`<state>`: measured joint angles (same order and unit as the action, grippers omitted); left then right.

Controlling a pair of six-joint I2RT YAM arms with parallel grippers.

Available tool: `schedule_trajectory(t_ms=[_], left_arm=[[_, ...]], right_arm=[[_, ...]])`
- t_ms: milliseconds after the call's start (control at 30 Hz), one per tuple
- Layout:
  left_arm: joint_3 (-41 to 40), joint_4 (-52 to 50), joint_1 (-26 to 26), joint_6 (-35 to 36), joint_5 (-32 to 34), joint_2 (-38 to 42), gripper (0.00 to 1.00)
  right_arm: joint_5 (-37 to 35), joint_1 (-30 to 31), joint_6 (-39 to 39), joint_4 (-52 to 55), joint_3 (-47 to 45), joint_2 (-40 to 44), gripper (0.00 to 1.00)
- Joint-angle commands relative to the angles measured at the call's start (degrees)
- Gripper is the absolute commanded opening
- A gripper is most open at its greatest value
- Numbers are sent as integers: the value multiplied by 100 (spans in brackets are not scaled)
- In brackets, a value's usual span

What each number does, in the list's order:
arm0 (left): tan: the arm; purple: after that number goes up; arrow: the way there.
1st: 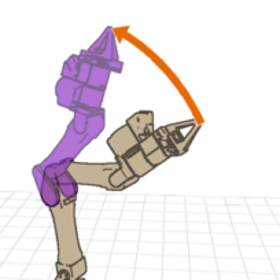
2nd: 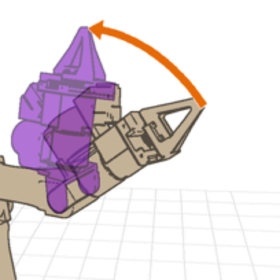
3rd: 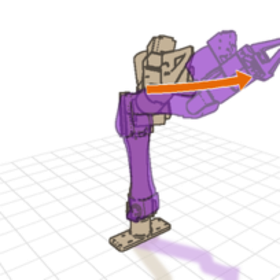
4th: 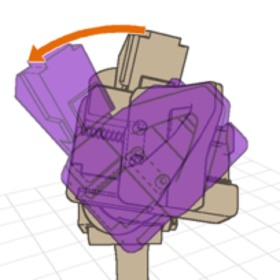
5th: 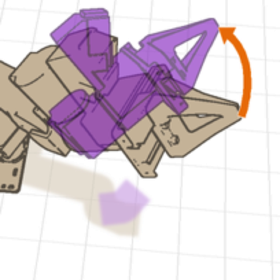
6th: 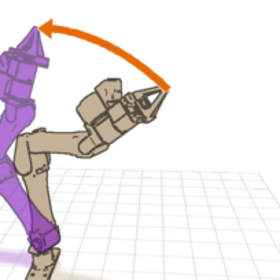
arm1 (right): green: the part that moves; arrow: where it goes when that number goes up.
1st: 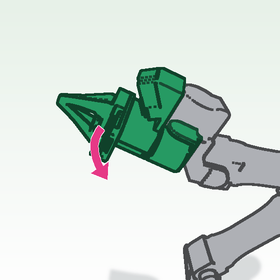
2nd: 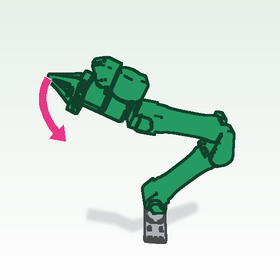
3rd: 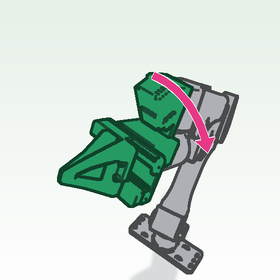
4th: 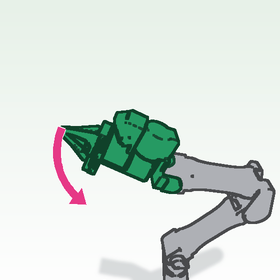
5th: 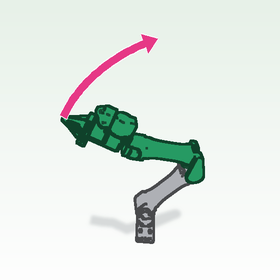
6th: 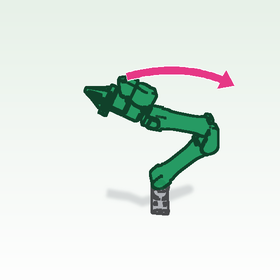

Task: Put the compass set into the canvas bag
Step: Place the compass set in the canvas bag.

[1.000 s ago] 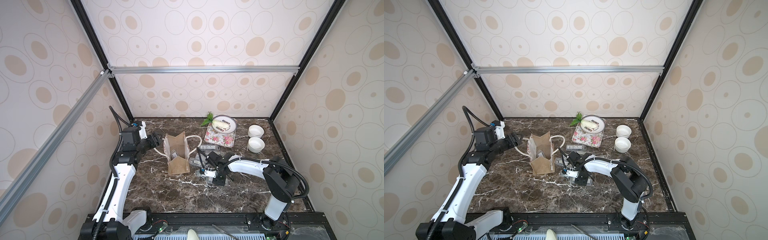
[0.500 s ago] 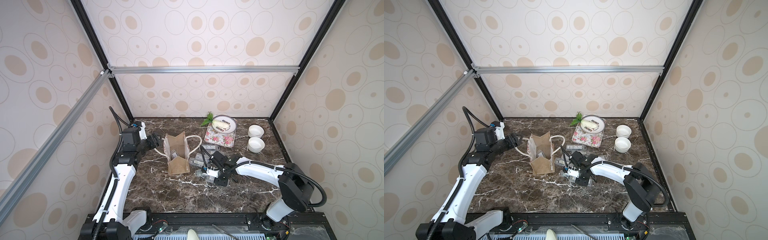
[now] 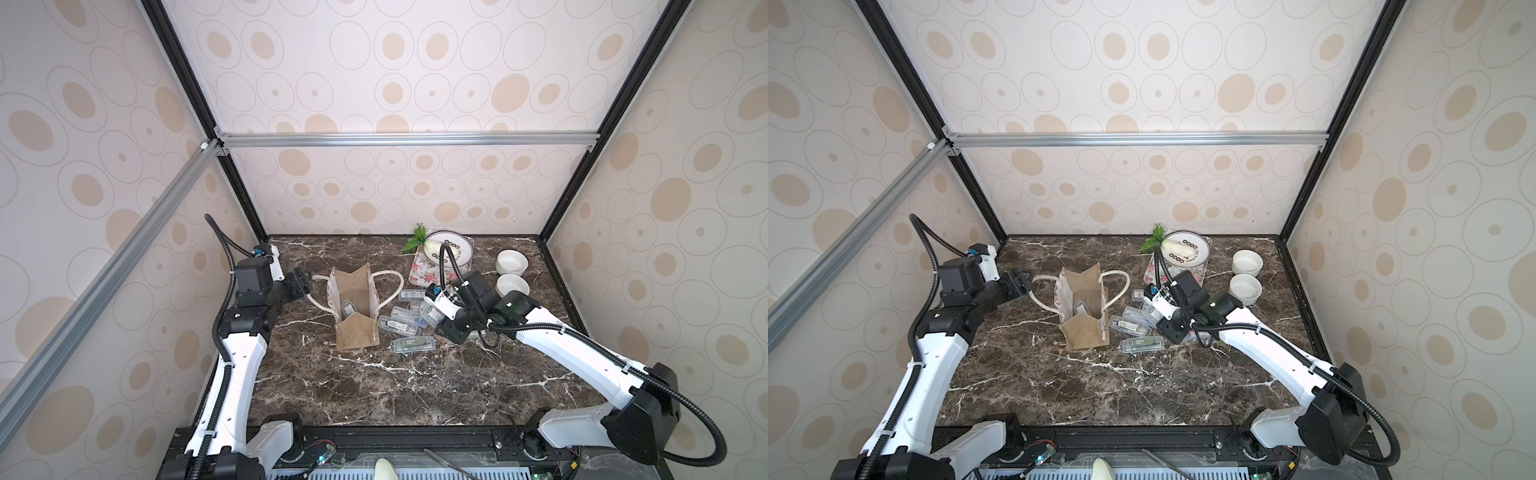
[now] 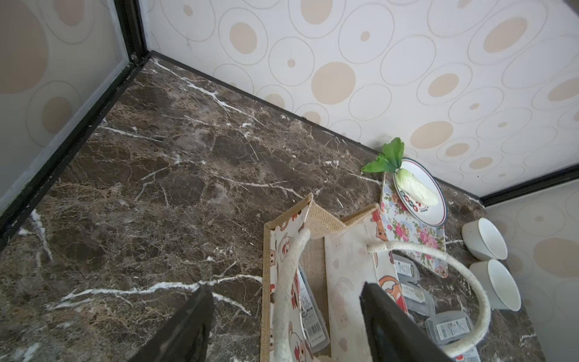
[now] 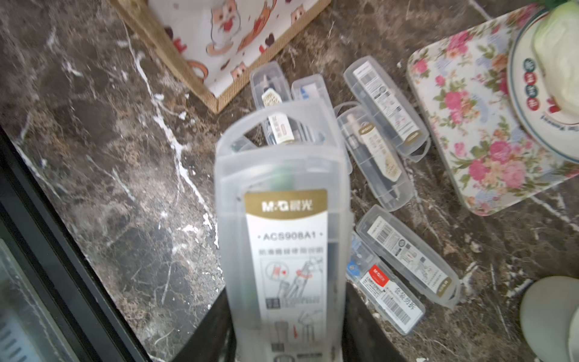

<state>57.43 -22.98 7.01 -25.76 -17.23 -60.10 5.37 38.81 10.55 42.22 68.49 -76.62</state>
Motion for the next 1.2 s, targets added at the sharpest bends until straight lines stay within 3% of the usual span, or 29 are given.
schedule_trajectory(t_ms=[0, 233, 533, 833, 1167], left_arm=[[-294, 418, 288, -496, -337, 185, 76], [-885, 865, 557, -1012, -633, 411, 77], [-1205, 978, 561, -1097, -589, 607, 77], [-1178, 781, 566, -894, -467, 655, 77], [-1023, 585, 565, -757, -383, 657, 77]], right_arm=[[-138, 13, -464, 165, 708, -180, 43], [-309, 120, -1242, -419, 2046, -1137, 43], [-537, 1025, -931, -74, 4734, -3451, 44], [-502, 1466, -744, 285, 6725, -5322, 44], [-729, 1469, -1159, 418, 6647, -5862, 45]])
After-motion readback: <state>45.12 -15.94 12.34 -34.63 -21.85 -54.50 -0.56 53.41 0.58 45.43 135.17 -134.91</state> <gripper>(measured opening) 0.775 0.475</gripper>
